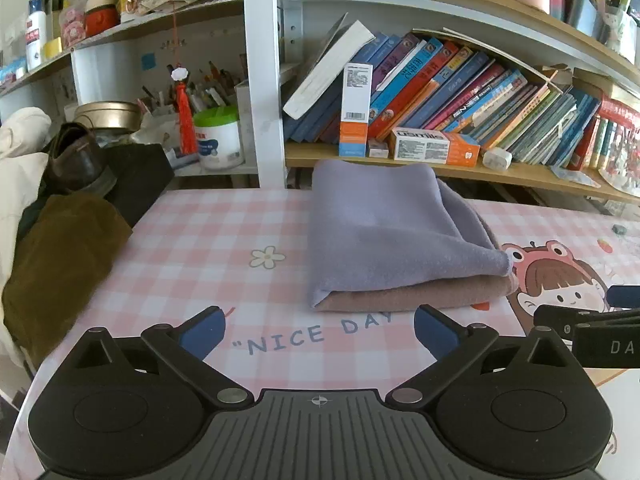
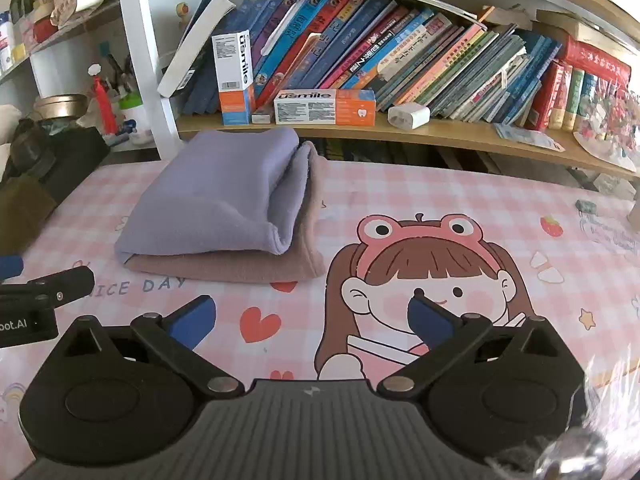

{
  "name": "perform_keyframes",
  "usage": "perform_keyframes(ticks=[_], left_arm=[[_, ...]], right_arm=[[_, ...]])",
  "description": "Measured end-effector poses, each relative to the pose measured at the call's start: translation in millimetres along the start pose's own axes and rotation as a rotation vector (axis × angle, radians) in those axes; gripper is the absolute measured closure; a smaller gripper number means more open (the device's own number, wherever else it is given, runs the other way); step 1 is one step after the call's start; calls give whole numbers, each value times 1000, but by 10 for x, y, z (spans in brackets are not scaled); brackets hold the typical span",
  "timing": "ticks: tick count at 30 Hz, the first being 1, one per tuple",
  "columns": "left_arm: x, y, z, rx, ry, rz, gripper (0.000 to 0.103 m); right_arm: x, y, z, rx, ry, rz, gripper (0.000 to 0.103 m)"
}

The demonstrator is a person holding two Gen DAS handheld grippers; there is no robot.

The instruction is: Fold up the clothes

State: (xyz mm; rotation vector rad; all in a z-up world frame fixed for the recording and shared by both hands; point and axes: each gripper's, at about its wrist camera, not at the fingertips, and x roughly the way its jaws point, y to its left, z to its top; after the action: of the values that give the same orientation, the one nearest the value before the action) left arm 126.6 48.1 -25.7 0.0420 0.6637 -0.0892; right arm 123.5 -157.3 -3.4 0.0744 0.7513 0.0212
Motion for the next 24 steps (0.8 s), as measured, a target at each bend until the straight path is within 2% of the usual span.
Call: perform_keyframes(ticks=[24], left_arm=[[25, -43, 18, 7, 16, -2, 1]], right_arm=[[-23, -36, -18, 14, 5, 10, 0]])
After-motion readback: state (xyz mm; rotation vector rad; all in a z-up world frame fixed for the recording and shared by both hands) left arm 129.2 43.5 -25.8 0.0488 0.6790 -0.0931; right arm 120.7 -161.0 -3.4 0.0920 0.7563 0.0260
